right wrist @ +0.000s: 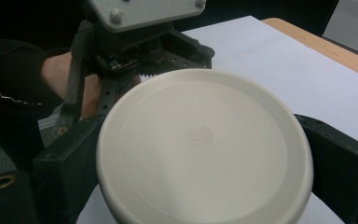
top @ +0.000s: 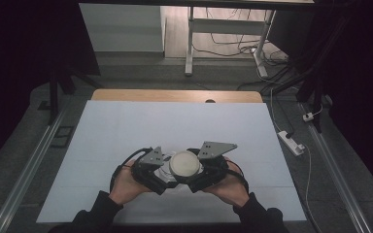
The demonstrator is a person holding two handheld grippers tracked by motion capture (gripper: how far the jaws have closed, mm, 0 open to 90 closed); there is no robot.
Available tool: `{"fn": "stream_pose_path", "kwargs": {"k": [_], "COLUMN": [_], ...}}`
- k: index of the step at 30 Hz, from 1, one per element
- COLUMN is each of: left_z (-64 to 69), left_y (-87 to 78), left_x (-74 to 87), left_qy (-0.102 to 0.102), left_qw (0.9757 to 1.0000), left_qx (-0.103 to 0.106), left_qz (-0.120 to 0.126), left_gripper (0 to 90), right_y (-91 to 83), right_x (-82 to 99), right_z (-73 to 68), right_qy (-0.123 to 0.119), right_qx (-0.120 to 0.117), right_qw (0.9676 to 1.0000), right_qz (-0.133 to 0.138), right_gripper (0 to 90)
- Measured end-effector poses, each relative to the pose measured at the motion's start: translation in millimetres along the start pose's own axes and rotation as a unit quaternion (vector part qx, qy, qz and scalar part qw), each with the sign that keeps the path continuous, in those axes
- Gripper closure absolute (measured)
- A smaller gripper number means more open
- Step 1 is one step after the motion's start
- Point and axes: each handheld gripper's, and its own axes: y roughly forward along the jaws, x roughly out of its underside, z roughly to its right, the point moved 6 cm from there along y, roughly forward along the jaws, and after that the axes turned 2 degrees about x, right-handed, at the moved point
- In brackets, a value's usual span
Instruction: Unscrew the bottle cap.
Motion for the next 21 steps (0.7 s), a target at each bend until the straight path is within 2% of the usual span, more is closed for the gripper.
{"fn": "stream_pose_path", "kwargs": {"k": [21], "left_z": [-25.4], "left_y": [-8.1], "left_x": [6.0], "left_qy": [-0.037], "left_qw": [0.9985], "left_qx": [-0.041], "left_qz": [0.006], "left_gripper": [7.5], "right_y": [-5.2], "right_x": [8.9], "right_z": [-5.0], "right_qy": [0.003], "right_qx": [-0.001], "right_qw": [1.0], "right_qz": [-0.007], "right_gripper": [7.6]}}
